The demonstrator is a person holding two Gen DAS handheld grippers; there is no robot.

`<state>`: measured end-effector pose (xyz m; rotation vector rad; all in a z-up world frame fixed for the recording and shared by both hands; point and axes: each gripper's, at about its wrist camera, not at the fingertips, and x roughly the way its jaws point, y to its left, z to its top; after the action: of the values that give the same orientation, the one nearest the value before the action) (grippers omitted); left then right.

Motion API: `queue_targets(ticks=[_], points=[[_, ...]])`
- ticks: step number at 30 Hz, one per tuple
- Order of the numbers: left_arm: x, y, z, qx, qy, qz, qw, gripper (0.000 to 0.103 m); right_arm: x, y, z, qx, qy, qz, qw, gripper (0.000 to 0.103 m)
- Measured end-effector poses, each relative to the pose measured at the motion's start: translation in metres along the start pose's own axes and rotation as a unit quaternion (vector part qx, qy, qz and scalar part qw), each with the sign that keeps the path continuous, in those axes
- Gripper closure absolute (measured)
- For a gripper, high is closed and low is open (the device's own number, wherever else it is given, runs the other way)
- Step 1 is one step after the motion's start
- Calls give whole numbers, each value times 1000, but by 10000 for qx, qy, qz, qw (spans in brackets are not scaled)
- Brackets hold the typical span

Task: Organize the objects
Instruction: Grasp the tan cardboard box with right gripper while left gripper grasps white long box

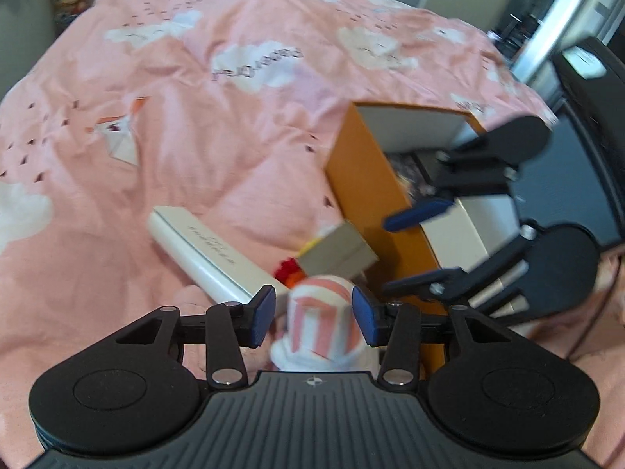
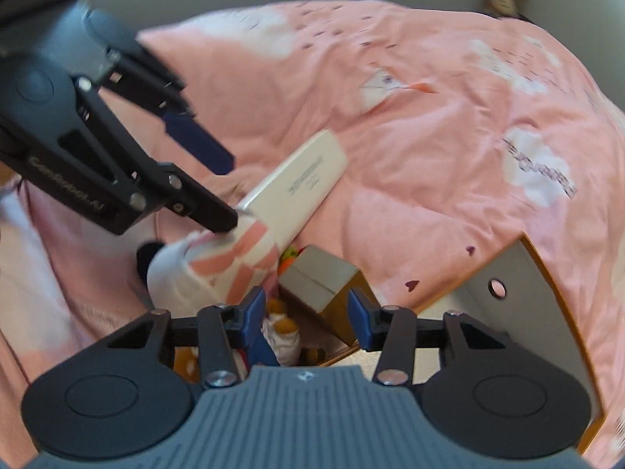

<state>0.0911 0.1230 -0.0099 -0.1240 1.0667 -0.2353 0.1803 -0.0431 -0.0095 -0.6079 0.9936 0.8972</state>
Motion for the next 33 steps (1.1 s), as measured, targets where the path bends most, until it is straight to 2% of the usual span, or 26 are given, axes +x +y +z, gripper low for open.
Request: queue_targets(ticks=[2, 4, 9, 12, 16, 22, 26, 28, 33], points=[[3, -2, -4, 53, 35, 13, 10000, 39, 5, 1, 4, -215, 131, -8, 9997, 54], [9, -3, -8, 67, 123, -2, 9999, 36, 9, 1, 6, -375, 255, -35, 9990, 54], [21, -2, -13, -42, 259, -50, 9996, 36, 23, 1, 11, -849, 516, -160, 9949, 52], [23, 2, -13, -127, 302, -74, 9994, 36, 34, 1, 14, -1210, 696, -199, 9900, 43], [16, 16, -6, -396, 231, -31, 9989, 35, 51, 1, 16, -1595, 887, -132, 9831, 42], [18, 36, 3, -583, 307, 221, 9976, 36, 69, -6, 18, -1675, 869, 85, 9820, 47], [23, 49, 9, -772, 375, 215, 9961, 36, 69, -6, 17, -1671, 821, 116, 9824, 48], [26, 58, 13, -980, 379, 262, 9941, 35, 65, -4, 16, -1685, 822, 154, 9821, 48], [41, 75, 22, -1472, 489, 688, 9855, 34, 55, -6, 20, -1680, 675, -40, 9835, 49]])
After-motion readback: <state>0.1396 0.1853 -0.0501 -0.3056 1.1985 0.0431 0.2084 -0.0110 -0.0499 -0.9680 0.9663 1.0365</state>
